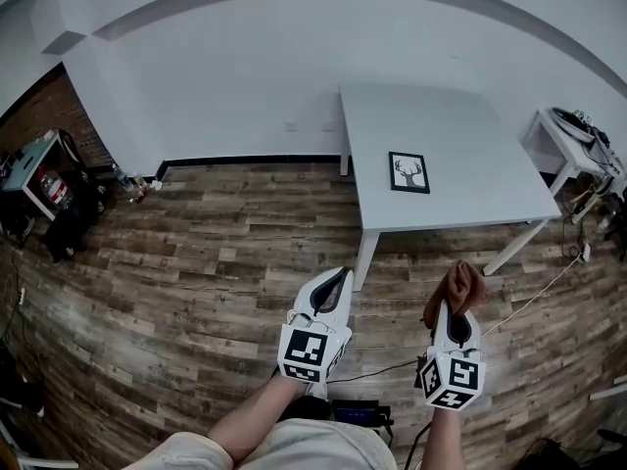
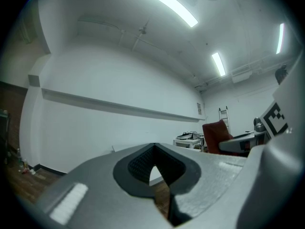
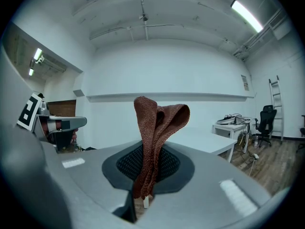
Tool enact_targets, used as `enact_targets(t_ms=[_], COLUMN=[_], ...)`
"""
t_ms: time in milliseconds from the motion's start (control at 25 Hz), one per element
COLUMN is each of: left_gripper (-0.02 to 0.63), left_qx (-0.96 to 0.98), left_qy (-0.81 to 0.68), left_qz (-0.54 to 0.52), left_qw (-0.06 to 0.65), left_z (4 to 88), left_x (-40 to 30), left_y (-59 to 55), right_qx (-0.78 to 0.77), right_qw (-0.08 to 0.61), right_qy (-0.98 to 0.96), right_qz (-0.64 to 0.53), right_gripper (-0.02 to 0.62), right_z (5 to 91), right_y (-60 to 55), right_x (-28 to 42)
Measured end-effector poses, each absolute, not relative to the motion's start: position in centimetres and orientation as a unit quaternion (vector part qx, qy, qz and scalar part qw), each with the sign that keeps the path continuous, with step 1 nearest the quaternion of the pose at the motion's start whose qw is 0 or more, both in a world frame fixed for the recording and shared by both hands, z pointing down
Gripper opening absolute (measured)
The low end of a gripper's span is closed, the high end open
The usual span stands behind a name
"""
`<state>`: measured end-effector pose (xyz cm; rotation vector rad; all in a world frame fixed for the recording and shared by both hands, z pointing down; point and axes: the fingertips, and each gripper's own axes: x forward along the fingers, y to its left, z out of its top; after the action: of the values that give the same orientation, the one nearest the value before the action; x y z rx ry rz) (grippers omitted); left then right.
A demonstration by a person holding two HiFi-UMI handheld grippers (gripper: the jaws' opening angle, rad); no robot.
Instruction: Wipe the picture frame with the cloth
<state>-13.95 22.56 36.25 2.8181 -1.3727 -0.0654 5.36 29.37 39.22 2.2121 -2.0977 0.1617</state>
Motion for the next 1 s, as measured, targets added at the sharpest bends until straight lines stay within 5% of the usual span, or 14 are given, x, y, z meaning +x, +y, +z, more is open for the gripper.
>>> enact_targets(t_ms=[1000], left_gripper=[0.000], left_qx=[0.910], left_qy=[-0.415], left_qz=[-0.014], left_qw=[0.013], left_z=[37.7], left_x=[-12.8], left_y=[10.1], right_qx=[0.739], right_qw=[0.049], right_qy=[-0.669], right_qz=[0.061], right_gripper=[0.060], right_z=[40.3], right_y=[17.8], right_x=[5.8])
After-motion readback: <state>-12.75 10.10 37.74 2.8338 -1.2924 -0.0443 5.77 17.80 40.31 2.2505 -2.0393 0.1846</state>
